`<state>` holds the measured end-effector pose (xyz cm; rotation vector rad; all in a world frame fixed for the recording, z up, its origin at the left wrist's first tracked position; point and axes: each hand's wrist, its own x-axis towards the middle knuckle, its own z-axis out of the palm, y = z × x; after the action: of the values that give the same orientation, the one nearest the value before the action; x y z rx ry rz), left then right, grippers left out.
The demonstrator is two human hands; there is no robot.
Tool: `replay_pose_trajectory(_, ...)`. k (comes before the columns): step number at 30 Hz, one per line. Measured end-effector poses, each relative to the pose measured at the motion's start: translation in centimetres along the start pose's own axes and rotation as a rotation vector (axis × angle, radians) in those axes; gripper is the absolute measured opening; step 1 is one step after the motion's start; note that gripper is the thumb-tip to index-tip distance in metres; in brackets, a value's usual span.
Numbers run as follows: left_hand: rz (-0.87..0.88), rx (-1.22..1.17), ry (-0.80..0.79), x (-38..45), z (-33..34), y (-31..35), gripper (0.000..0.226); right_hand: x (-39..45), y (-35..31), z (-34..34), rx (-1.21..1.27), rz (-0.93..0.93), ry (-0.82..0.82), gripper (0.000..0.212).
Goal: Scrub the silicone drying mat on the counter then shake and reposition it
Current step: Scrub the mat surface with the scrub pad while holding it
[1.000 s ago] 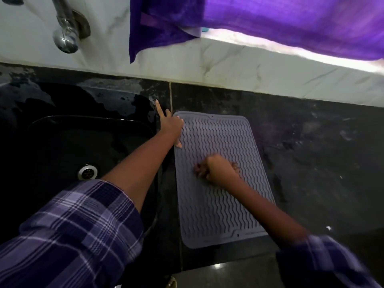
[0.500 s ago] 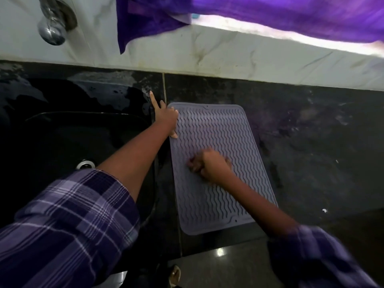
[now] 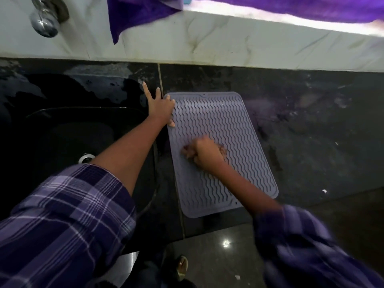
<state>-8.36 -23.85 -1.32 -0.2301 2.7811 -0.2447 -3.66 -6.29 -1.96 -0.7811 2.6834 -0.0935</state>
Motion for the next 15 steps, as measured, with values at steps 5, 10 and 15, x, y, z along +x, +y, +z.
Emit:
replay_pose_trajectory(5, -0.045, 0.027, 0.110, -3.3, 0.0, 1.5, 0.041, -9.4, 1.0, 1.2, -0.016, -0.081, -0.304, 0.026)
replay_pose_trajectory(10, -0.024, -0.106, -0.050, -6.5, -0.4, 3.9, 0.047, -2.0, 1.1, -4.0, 0.105, -0.040, -0.105, 0.020)
replay_pose_trajectory(15, 0.005, -0.020, -0.035, -8.2, 1.6, 5.0, 0.063, -4.5, 0.5, 0.8, -0.074, -0.057, 0.155, 0.026)
